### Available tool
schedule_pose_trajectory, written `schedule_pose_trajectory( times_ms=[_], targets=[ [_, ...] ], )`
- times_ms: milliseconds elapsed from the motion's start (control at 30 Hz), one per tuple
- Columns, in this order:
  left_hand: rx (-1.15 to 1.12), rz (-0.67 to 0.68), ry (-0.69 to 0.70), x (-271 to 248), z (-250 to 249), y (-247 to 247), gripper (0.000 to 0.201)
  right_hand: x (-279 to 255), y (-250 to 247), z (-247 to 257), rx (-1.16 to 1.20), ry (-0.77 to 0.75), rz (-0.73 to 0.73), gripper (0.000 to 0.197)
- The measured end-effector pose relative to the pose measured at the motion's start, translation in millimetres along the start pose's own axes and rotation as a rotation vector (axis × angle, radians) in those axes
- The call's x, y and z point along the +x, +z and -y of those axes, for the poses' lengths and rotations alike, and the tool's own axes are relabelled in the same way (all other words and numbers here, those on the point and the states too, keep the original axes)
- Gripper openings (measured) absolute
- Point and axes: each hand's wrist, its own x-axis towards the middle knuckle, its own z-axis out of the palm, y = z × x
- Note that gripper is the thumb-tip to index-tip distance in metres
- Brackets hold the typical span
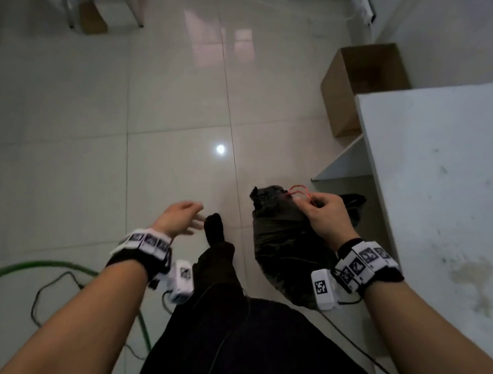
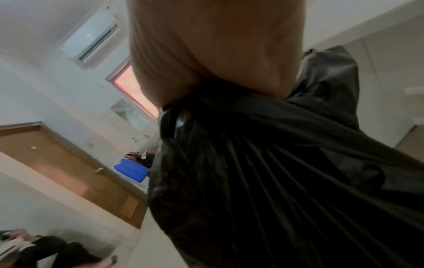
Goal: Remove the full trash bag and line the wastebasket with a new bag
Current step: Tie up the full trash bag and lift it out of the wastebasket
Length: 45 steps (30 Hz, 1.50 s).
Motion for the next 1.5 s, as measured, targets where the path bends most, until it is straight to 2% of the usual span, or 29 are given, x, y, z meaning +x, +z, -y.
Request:
schedule_pose_trajectory(
  times_ms=[133,233,333,433,533,600,667,700,767,800,867,967,1100,1300,1400,1500],
  targets=[
    [-0.019,0.076,0.139,77,-152,-22,0.029,87,2,50,0.024,0.032,-0.065,0.045],
    [0.046,0.124,0.174,122,-230,-40,0.028,147,-7,90,0.066,0.069,-0.152,0.04],
    [0.166,0.161,0.131,172,-271,-55,0.026,206,-25,121,0.159,0.089,-0.268,0.041],
    [0.298,0.173,0.006,223,-290,-71,0.023,268,-50,143,0.22,0.054,-0.359,0.039],
    [0.433,0.185,-0.101,274,-316,-84,0.03,328,-77,166,0.312,0.008,-0.407,0.039],
    [0.477,0.176,-0.149,303,-348,-88,0.034,368,-91,180,0.368,0.017,-0.414,0.045],
    [0.502,0.173,-0.142,331,-396,-80,0.035,404,-105,190,0.396,0.024,-0.423,0.055],
    [0.506,0.172,-0.127,343,-422,-74,0.035,421,-110,195,0.39,0.044,-0.425,0.054],
    [0.51,0.18,-0.067,364,-482,-53,0.033,451,-125,206,0.358,0.076,-0.457,0.04],
    [0.521,0.201,-0.023,376,-513,-37,0.033,465,-136,213,0.342,0.075,-0.48,0.039],
    [0.536,0.252,0.061,403,-572,0,0.033,498,-162,220,0.287,0.055,-0.548,0.047],
    [0.571,0.347,0.159,448,-649,68,0.033,553,-207,216,0.219,0.022,-0.68,0.046],
    [0.644,0.498,0.204,509,-722,159,0.033,616,-269,214,0.134,0.027,-0.81,0.049],
    [0.846,0.618,0.203,582,-772,258,0.03,678,-348,213,-0.002,0.044,-0.87,0.053],
    [0.896,0.645,0.214,615,-777,297,0.027,697,-374,192,-0.089,0.07,-0.879,0.051],
    [1.0,0.617,0.324,663,-778,340,0.02,733,-392,142,-0.096,0.141,-0.911,0.044]
  ],
)
